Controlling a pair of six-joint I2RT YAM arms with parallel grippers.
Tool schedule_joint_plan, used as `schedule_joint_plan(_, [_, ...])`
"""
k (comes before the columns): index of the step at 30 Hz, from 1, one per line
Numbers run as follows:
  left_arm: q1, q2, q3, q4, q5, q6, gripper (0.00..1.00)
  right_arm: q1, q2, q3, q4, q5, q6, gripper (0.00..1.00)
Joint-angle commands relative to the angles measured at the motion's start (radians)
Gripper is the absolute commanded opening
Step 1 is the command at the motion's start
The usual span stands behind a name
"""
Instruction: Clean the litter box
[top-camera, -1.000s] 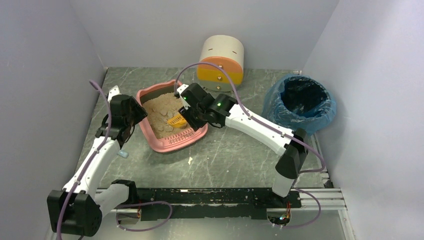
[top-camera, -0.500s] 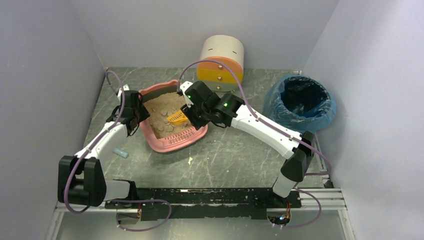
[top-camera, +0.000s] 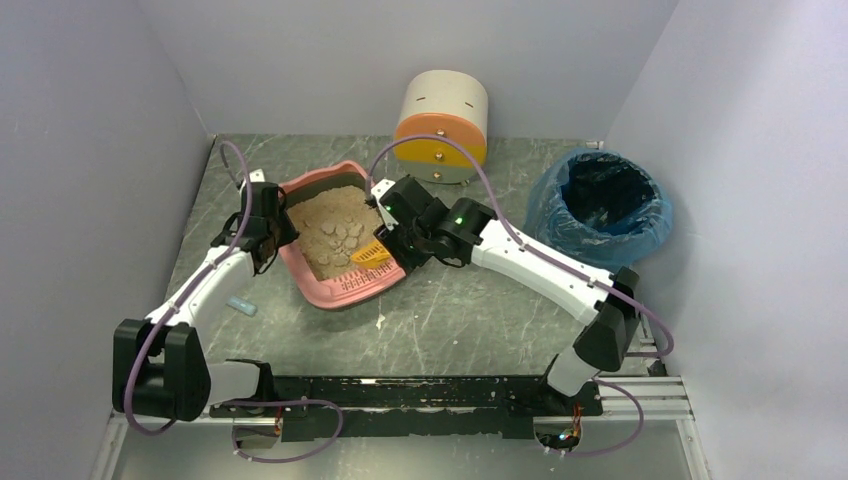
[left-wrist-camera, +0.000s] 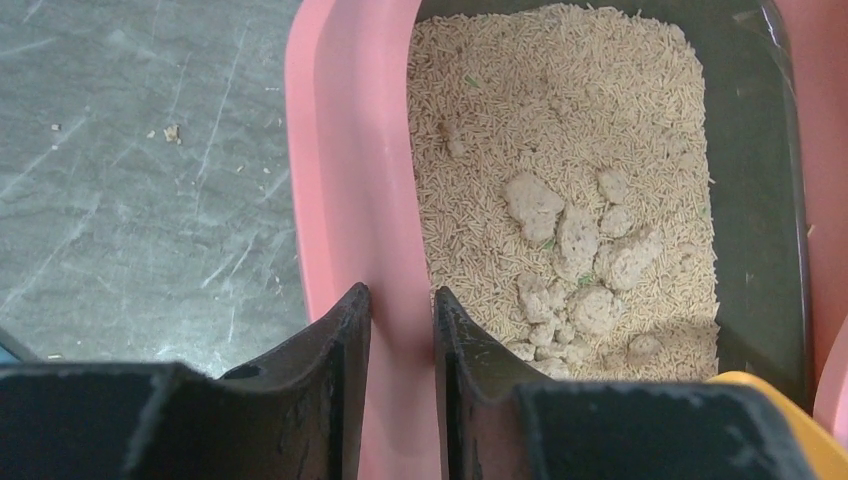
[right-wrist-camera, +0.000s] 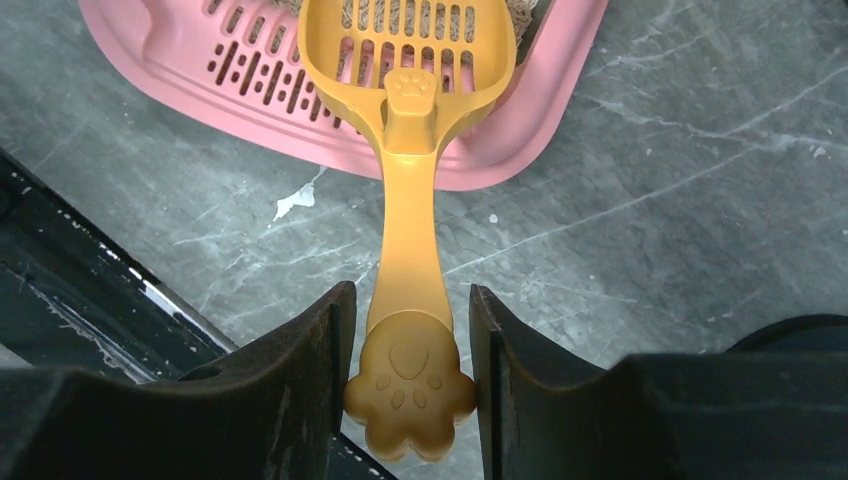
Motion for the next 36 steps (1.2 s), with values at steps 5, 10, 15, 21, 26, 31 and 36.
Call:
schedule_joint_plan(5, [-0.050,-0.071,-0.040,-0.131,0.132,0.037,0.22,-0.003,-0.084,-0.022,-0.023,0.001,-0.001,0.00])
schedule_joint_plan(10, [-0.084,-0.136,-0.072,-0.146,0.153,0.023,0.21,-0.002,-0.077,0.006,-0.081,0.007,-0.010,0.00])
schedule_joint_plan(15, [-0.114,-0.177,-0.090,-0.171,0.156,0.025,0.21,0.005,-0.055,0.048,-0.123,0.007,-0.015,0.00])
schedule_joint_plan(21, [-0.115,-0.209,-0.053,-0.193,0.208,0.016,0.39,0.030,0.017,0.152,-0.190,0.038,-0.043,0.00])
schedule_joint_plan(26, [-0.115,-0.265,0.006,-0.212,0.163,0.051,0.49,0.066,0.098,0.218,-0.258,0.053,-0.037,0.00])
schedule_joint_plan(31, [-0.115,-0.357,0.014,-0.164,0.056,0.124,0.66,0.098,0.129,0.252,-0.296,0.080,-0.021,0.00])
schedule_joint_plan(36, [-0.120,-0.438,-0.028,-0.121,0.007,0.178,0.97,0.099,0.151,0.288,-0.354,0.106,-0.023,0.00])
